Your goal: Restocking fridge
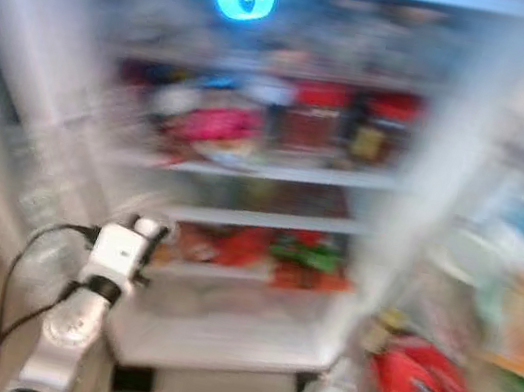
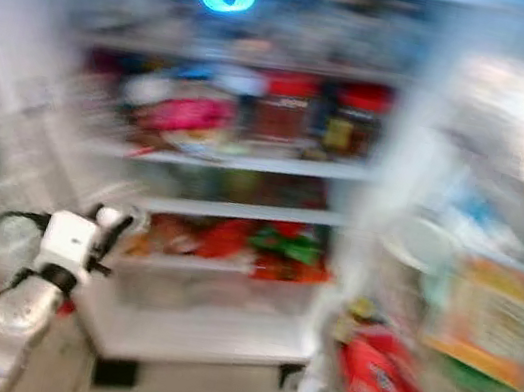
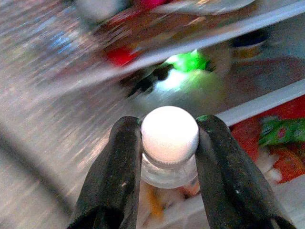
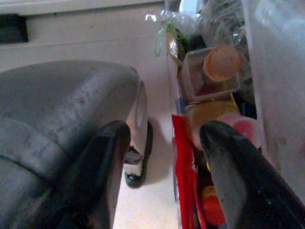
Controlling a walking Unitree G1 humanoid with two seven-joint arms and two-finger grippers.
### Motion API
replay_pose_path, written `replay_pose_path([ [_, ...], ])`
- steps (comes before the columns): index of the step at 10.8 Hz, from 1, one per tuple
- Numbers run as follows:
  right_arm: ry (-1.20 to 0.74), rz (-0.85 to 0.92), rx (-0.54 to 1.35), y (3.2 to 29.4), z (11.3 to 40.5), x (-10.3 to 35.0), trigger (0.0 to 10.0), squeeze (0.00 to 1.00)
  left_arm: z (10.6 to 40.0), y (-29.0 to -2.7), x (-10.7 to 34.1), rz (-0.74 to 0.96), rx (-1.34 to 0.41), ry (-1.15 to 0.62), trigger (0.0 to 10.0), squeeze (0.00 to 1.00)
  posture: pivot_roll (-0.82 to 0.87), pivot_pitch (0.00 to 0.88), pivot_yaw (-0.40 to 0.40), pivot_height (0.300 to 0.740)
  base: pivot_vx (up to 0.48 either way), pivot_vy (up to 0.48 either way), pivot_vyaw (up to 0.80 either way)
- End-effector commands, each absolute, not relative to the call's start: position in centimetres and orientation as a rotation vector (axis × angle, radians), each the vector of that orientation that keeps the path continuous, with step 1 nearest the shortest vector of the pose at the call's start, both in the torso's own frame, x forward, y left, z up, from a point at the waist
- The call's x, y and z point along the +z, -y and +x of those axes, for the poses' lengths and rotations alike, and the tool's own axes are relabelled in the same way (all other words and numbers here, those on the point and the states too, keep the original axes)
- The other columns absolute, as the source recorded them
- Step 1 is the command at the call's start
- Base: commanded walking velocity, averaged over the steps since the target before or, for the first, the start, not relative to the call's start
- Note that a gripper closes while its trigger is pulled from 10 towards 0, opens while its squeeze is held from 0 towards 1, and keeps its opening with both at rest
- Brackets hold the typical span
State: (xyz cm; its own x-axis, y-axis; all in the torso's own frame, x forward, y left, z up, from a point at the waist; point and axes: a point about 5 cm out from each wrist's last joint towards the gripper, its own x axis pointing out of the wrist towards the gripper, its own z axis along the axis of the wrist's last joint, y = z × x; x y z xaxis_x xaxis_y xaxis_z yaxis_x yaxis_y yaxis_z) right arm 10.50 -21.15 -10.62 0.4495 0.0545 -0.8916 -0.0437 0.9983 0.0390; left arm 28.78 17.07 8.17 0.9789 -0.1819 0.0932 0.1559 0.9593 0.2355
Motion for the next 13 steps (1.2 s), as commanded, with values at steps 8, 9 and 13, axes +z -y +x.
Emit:
replay_pose_path([
  [8, -1.106, 0.024, 0.112, 20.24, 10.84, -10.67, 10.0, 0.00, 28.58, -17.29, 7.98, 0.252, -0.185, 0.107, 10.0, 0.00, -0.17, 0.000, -0.009, 0.658, 0.286, 0.000, 0.00],
  [9, -1.106, 0.024, 0.113, 20.24, 10.83, -10.68, 10.0, 0.00, 28.59, -17.28, 7.95, 0.252, -0.184, 0.107, 10.0, 0.00, -0.17, 0.000, -0.010, 0.658, 0.289, 0.000, 0.00],
  [13, -1.107, 0.027, 0.113, 20.22, 10.78, -10.69, 10.0, 0.00, 28.54, -17.34, 7.83, 0.248, -0.187, 0.112, 10.0, 0.00, -0.17, 0.000, -0.009, 0.658, 0.207, 0.000, 0.00],
])
